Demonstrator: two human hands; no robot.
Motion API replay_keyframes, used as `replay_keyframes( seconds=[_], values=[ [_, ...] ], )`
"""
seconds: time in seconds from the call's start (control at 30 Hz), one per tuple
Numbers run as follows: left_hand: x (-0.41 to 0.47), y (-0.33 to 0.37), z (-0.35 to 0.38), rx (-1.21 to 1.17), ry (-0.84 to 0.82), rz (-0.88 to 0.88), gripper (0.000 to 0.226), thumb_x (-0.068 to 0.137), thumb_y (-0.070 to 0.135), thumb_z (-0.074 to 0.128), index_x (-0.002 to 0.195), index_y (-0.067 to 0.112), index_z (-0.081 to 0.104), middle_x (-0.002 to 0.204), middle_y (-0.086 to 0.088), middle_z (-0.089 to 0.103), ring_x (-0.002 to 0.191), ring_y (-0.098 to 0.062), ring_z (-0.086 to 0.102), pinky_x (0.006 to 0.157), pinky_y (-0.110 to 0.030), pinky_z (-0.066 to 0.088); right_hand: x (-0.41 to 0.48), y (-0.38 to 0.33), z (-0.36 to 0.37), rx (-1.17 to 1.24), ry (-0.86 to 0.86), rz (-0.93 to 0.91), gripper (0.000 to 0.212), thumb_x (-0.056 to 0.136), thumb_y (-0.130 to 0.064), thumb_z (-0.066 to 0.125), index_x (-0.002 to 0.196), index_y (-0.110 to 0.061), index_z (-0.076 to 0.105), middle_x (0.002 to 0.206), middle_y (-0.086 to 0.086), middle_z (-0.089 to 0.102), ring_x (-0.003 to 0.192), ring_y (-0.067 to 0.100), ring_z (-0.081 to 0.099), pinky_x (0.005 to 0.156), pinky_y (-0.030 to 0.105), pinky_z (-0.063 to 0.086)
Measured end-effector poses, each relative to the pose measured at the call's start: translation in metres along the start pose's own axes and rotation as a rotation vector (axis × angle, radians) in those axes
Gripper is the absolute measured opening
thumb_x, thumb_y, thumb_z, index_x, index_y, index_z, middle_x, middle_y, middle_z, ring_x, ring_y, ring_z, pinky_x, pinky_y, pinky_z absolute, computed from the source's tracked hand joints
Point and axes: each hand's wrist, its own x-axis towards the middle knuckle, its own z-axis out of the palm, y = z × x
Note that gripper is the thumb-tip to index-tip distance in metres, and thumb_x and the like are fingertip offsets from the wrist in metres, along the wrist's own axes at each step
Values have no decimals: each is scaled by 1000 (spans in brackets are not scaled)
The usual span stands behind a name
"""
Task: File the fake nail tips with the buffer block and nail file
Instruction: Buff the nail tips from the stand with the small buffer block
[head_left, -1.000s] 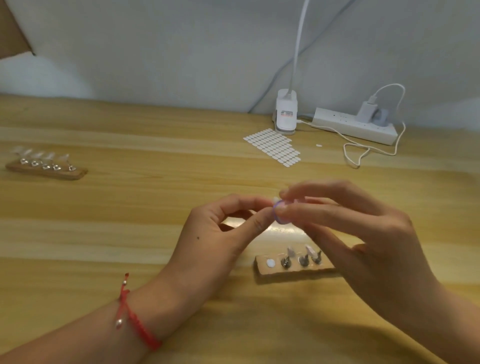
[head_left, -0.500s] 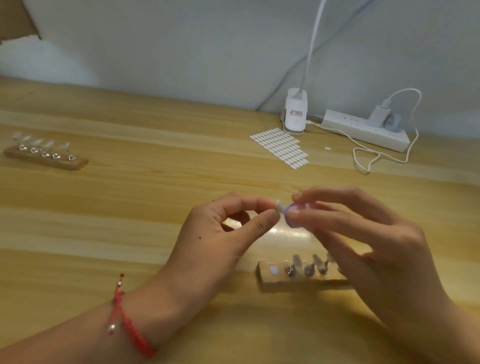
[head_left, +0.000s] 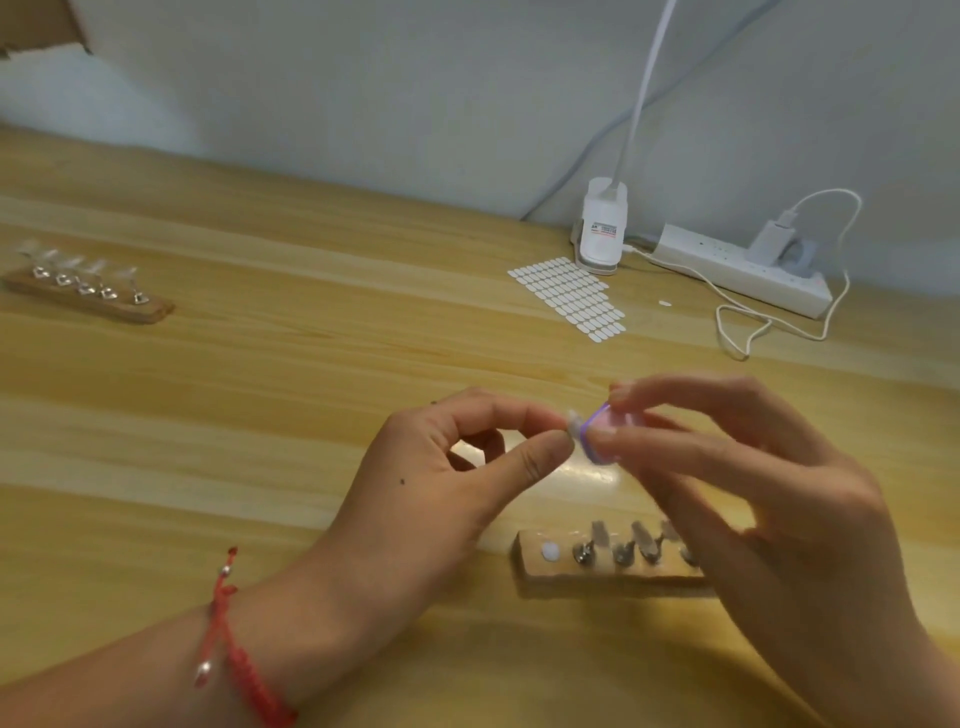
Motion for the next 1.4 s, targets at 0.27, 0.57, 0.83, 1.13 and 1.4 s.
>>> replay_keyframes(
  seconds=[0.27, 0.57, 0.83, 1.13, 1.4],
  values=[
    [1, -3, 0, 10, -10, 14, 28, 58, 50, 69, 80, 33, 77, 80, 17, 69, 60, 2, 49, 57, -5, 37, -1, -1, 3, 2, -5, -16, 27, 84, 5, 63, 103, -11, 73, 106, 11, 64, 105, 14, 66, 94, 21, 52],
    [2, -3, 0, 0, 20, 6, 24, 59, 43, 71, 79, 31, 78, 73, 18, 67, 55, 2, 45, 53, -4, 34, -1, 0, 2, -41, -9, -11, 27, 84, 5, 63, 103, -12, 73, 106, 10, 65, 105, 10, 65, 93, 18, 50],
    [2, -3, 0, -2, 34, 1, 27, 56, 47, 70, 76, 32, 78, 55, 21, 55, 47, 3, 41, 46, -3, 30, -1, 1, 3, -31, 4, 4, 31, 84, 5, 65, 107, -15, 70, 106, 8, 64, 105, 9, 65, 93, 19, 51],
    [0, -2, 1, -4, 9, 11, 28, 56, 49, 70, 77, 33, 77, 59, 22, 58, 48, 3, 42, 47, -3, 31, -1, 0, 1, -30, -21, -18, 27, 85, 4, 64, 105, -13, 72, 106, 10, 64, 105, 13, 65, 92, 21, 52],
    [0, -2, 0, -4, -9, 23, 28, 56, 50, 70, 78, 33, 78, 67, 20, 64, 51, 2, 44, 50, -3, 33, -2, 1, 2, -30, -23, -29, 29, 84, 6, 64, 106, -12, 72, 106, 11, 64, 105, 14, 65, 94, 21, 52]
  ],
)
